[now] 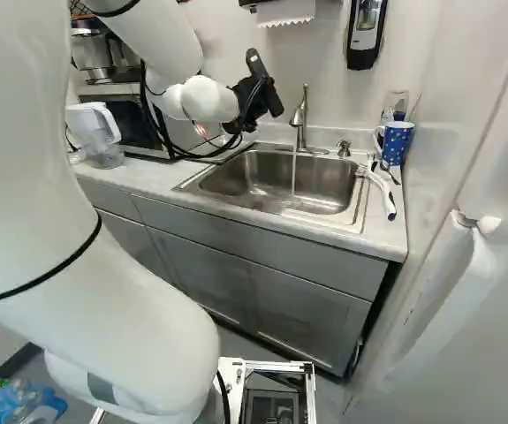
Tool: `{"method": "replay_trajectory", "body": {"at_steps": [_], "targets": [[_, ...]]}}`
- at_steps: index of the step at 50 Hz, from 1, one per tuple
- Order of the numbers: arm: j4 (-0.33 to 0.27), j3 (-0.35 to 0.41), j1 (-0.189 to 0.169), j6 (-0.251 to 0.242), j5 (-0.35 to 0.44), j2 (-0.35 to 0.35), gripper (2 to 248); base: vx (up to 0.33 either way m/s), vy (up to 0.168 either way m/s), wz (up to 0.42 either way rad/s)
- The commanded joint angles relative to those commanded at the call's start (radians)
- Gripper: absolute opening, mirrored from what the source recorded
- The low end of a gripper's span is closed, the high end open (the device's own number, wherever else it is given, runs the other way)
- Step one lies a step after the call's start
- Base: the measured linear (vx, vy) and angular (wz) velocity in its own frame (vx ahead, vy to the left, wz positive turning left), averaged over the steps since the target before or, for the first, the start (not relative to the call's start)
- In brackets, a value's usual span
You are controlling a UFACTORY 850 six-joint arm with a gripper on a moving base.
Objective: Rinse the cup and place it in the tray
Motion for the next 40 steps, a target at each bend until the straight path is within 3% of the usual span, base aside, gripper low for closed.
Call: {"method": "replay_trajectory", "body": {"at_steps": [40], "targets": [[0.0,0.0,0.0,-0.42,0.0,0.0,126,0.0,0.0,0.0]]}}
